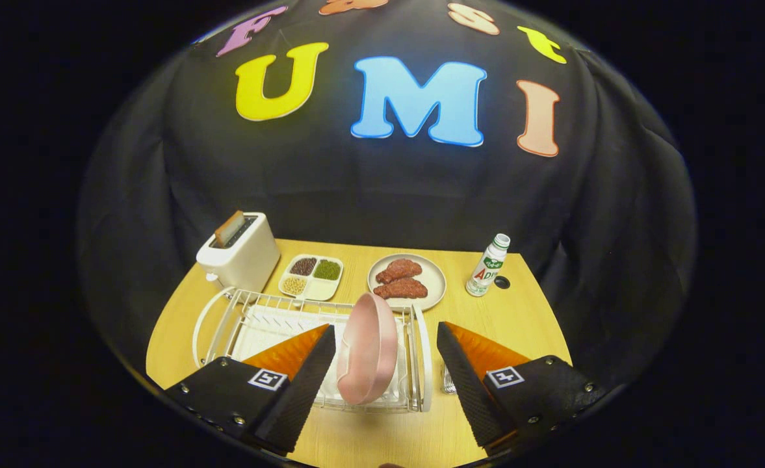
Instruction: Take the plate from the dish rack, then take the spoon from the basket and place it into the plate.
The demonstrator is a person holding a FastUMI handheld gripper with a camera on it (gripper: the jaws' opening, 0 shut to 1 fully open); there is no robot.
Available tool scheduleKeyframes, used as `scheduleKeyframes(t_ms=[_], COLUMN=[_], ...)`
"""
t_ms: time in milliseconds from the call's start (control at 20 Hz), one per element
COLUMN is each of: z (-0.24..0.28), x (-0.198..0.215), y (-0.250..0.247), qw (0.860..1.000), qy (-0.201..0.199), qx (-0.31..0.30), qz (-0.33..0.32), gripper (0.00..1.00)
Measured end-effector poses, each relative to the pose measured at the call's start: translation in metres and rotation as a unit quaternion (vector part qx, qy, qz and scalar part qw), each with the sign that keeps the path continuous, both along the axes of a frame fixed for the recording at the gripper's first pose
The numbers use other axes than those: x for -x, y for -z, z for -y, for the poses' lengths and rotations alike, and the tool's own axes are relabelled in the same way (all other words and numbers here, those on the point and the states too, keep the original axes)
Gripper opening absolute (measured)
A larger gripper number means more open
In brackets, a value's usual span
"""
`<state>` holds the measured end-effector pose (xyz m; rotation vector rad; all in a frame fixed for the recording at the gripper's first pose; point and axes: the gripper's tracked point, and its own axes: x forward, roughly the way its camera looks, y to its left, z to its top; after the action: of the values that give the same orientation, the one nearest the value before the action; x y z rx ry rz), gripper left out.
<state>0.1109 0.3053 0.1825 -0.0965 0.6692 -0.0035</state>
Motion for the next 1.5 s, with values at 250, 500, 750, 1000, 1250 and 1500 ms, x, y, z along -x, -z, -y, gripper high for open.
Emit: scheduleKeyframes(t_ms=[250,500,750,1000,1250,1500], z=[0.003,0.009,0.026,0.027,0.013,0.000], x=[-0.019,-0.034,-0.039,-0.043,-0.043,-0.043], y=[0.040,0.059,0.079,0.081,0.076,0.068], qw=[0.995,0.988,0.978,0.974,0.972,0.964], qy=[0.038,0.087,0.118,0.155,0.120,0.100], qx=[0.027,0.056,0.112,0.112,0.155,0.205], qz=[-0.084,-0.114,-0.131,-0.122,-0.128,-0.133], gripper=[0.91,0.70,0.62,0.22,0.13,0.07])
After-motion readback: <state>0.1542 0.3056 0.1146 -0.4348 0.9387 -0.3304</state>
